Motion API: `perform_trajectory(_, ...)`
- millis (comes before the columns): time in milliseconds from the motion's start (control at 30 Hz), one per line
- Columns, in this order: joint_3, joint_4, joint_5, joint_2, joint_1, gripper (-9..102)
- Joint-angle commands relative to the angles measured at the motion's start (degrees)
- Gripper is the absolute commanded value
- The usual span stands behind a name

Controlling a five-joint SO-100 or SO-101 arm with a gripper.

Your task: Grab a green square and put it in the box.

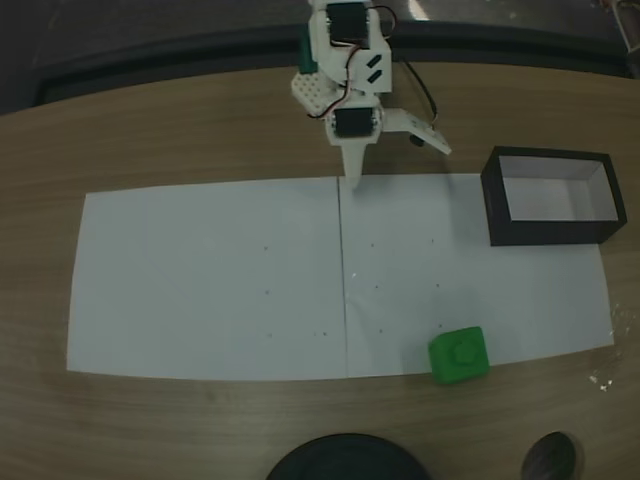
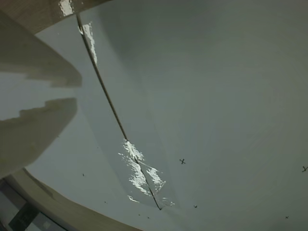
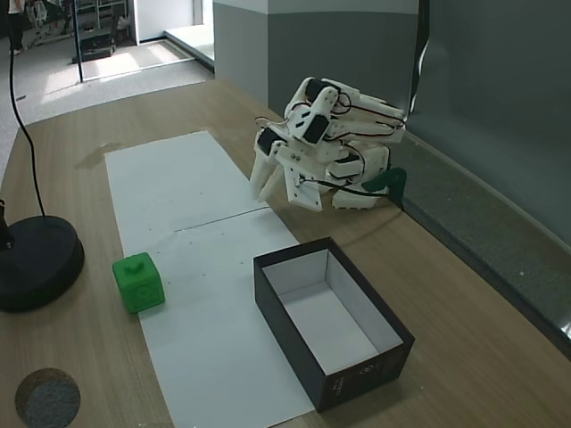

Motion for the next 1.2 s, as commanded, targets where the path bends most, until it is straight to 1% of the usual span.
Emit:
perform_trajectory(0,-3.0,0.5,0.2,1.3,0.1,0)
perform_trajectory(367,-2.9,-0.3,-0.1,1.3,0.0,0)
perform_trajectory(433,-4.2,-4.3,-0.3,1.3,0.6,0)
perform_trajectory(633,-9.1,-23.2,-0.9,1.3,0.4,1)
perform_trajectory(700,-11.7,-28.0,-2.9,1.3,0.2,5)
perform_trajectory(767,-14.7,-30.4,-2.1,1.0,-1.3,12)
perform_trajectory(867,-19.4,-29.7,-4.0,-4.5,-6.1,20)
perform_trajectory(1000,-31.5,-26.7,-4.7,-23.0,-7.9,21)
perform_trajectory(1100,-46.0,-21.4,-4.0,-41.5,-10.6,21)
perform_trajectory(1167,-57.2,-16.1,-2.1,-53.6,-13.2,24)
